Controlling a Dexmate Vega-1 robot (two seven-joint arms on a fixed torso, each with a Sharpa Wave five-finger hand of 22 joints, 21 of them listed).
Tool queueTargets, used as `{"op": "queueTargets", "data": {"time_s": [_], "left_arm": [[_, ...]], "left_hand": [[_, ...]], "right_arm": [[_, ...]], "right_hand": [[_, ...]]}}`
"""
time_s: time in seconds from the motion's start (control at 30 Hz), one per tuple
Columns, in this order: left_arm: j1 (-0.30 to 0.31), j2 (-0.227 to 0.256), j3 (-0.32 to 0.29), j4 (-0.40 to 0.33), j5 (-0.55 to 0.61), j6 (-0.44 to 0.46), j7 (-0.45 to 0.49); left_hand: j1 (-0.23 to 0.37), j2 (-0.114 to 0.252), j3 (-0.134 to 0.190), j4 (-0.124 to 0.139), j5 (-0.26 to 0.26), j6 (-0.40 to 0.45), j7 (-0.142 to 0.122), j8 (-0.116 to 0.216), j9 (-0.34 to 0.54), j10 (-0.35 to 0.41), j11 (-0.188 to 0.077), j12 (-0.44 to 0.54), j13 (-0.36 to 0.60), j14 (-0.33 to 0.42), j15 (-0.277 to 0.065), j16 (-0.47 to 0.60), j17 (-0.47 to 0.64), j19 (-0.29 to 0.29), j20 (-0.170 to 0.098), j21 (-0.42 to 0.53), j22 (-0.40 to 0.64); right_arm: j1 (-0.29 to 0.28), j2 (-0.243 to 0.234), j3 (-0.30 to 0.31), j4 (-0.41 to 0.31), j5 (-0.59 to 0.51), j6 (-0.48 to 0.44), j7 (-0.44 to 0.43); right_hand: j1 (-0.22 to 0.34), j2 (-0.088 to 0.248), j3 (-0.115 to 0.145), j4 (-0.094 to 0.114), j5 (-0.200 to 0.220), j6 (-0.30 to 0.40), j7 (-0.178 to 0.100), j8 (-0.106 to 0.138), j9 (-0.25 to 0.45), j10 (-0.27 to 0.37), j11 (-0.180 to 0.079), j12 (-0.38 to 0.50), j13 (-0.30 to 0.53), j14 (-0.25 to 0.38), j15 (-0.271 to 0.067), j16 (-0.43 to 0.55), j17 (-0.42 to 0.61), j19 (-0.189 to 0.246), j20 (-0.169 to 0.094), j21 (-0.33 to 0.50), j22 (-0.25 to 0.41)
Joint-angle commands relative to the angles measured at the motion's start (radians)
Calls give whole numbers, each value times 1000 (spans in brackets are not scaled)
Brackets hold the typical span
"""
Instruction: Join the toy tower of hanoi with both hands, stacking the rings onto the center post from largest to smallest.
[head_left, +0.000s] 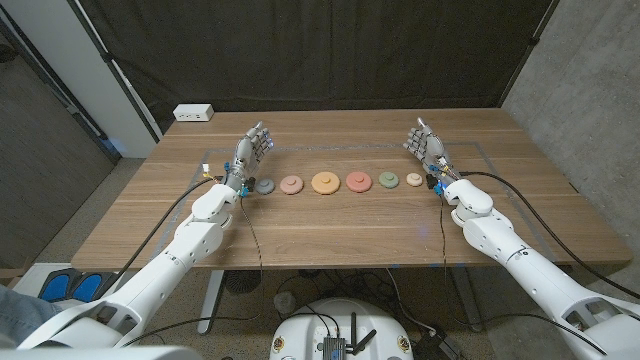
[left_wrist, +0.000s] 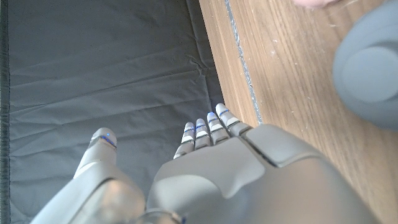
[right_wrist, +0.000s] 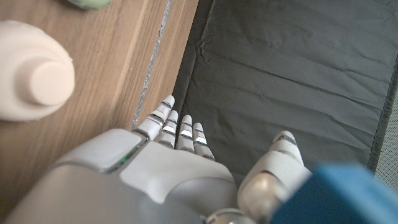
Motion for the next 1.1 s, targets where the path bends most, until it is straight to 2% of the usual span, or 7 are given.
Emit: {"op": "queueTargets", "data": {"time_s": [0.03,0.23,0.33,0.47,0.53,0.77,1.1], "left_arm": [[-2,-17,-4,18,8,-19,25],[1,-14,-4,12,10,-16,29],[6,-12,-8,6,10,-14,37],[13,-16,-12,1,7,-14,51],[16,-17,-13,-4,5,-7,59],[25,-14,-11,-18,13,3,79],[34,-9,-10,-44,25,8,100]], "left_hand": [[12,10,15,-4,7,35,-33,8,3,23,-32,13,1,75,-25,24,4,56,3,-2,5],[14,12,18,-5,7,45,-44,6,3,31,-45,13,1,123,-25,32,5,92,15,1,7],[11,13,19,-3,7,47,-48,4,3,33,-47,12,1,155,-11,39,7,110,43,3,10],[2,17,19,2,7,48,-52,2,4,37,-47,12,1,217,-5,55,12,146,56,13,15],[-5,21,20,5,7,49,-53,2,4,39,-47,12,1,259,-3,66,18,170,64,20,19],[-18,41,29,11,9,59,-58,4,5,59,-50,18,4,411,-16,120,40,233,79,42,28],[-17,54,30,8,9,76,-55,7,5,79,-50,21,6,525,-37,174,72,339,70,89,42]], "right_arm": [[2,-4,0,-4,-5,6,2],[-10,-17,6,-25,-4,1,-2],[-17,-21,8,-36,-11,2,-13],[-22,-20,9,-39,-9,3,-18],[-22,-21,9,-38,-9,1,-18],[-14,-2,8,-9,-14,23,-25],[-15,3,5,-3,-35,39,-44]], "right_hand": [[5,17,9,-5,4,11,2,9,4,13,3,11,-6,38,-1,19,-2,31,1,14,3],[10,22,13,-14,3,18,-20,12,6,44,-2,17,-23,134,-12,53,-4,127,8,40,4],[11,24,14,-16,2,23,-34,13,7,61,-1,22,-27,174,-5,68,-3,160,14,48,6],[9,25,14,-16,2,28,-53,14,7,85,-1,29,-29,216,-2,85,1,181,35,53,9],[7,26,14,-17,2,36,-66,16,8,108,-6,37,-25,278,8,110,8,227,52,68,12],[9,21,14,-24,4,59,-76,21,11,153,-26,52,-14,437,-18,171,25,367,38,113,14],[9,22,14,-24,5,76,-80,25,13,166,-28,59,-4,557,-48,224,53,459,16,147,18]]}}
